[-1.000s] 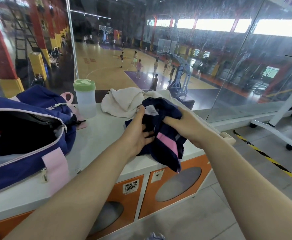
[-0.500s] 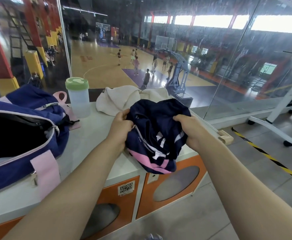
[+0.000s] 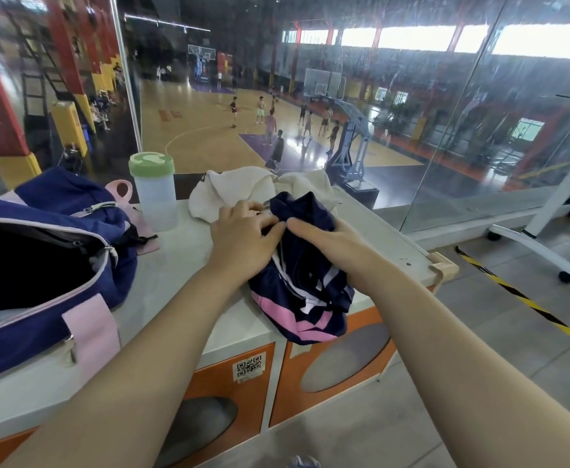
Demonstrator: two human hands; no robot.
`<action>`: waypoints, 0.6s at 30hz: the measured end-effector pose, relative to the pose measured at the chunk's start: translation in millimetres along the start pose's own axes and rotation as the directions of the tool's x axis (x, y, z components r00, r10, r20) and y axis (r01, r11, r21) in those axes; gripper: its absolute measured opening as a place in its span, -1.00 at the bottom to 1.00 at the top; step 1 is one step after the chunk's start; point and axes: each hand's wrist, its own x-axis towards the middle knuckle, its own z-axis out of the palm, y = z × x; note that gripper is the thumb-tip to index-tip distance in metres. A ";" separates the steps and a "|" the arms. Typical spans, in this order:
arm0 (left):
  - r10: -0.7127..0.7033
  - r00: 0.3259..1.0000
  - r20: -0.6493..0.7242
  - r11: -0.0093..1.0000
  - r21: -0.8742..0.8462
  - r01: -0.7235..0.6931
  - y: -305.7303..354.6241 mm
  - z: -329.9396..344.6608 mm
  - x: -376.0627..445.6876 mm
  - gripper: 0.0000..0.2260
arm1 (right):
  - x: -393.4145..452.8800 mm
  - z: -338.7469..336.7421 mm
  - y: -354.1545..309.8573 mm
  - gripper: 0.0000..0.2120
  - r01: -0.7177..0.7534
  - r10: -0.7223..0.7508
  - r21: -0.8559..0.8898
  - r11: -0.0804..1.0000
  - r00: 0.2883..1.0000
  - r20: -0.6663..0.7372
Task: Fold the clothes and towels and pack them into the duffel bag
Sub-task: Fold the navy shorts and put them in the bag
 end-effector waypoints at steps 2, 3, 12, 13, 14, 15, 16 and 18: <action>0.167 0.986 0.016 0.986 0.011 -0.168 2.8 -2.1 -0.7 -0.70 | 3.8 8.8 4.6 -0.74 0.087 -0.091 -0.114 0.990 0.995 -0.031; 0.214 0.974 0.071 0.976 -0.046 -0.211 2.1 -2.0 -0.3 -0.66 | 5.7 11.2 7.2 -0.74 0.087 -0.099 -0.147 0.985 0.992 -0.073; 0.034 0.958 0.284 0.990 -0.139 0.006 -4.3 -7.6 -3.3 -0.47 | 1.6 -28.3 -4.0 -0.81 -0.033 0.076 0.099 0.994 0.884 -0.461; 0.037 0.964 0.265 0.993 -0.115 -0.007 -4.2 -7.4 -2.1 -0.47 | -0.9 -34.4 -9.8 -0.83 -0.008 0.058 0.106 0.994 0.874 -0.482; 0.034 0.965 0.261 0.996 -0.090 -0.011 -4.6 -6.1 -1.1 -0.46 | -3.6 -40.4 -15.6 -0.84 0.018 0.040 0.112 0.994 0.871 -0.490; 0.024 0.961 0.274 0.997 -0.074 -0.004 -4.1 -5.1 -1.0 -0.45 | -5.8 -44.9 -21.5 -0.84 0.041 0.022 0.118 0.992 0.870 -0.492; 0.009 0.952 0.306 0.998 -0.068 0.012 -4.4 -2.8 -0.9 -0.44 | -7.9 -49.3 -27.4 -0.84 0.063 0.004 0.119 0.991 0.869 -0.495; -0.044 0.928 0.369 0.995 -0.063 0.072 -6.4 2.6 -2.1 -0.40 | -12.7 -54.8 -41.5 -0.82 0.095 -0.030 0.108 0.990 0.869 -0.494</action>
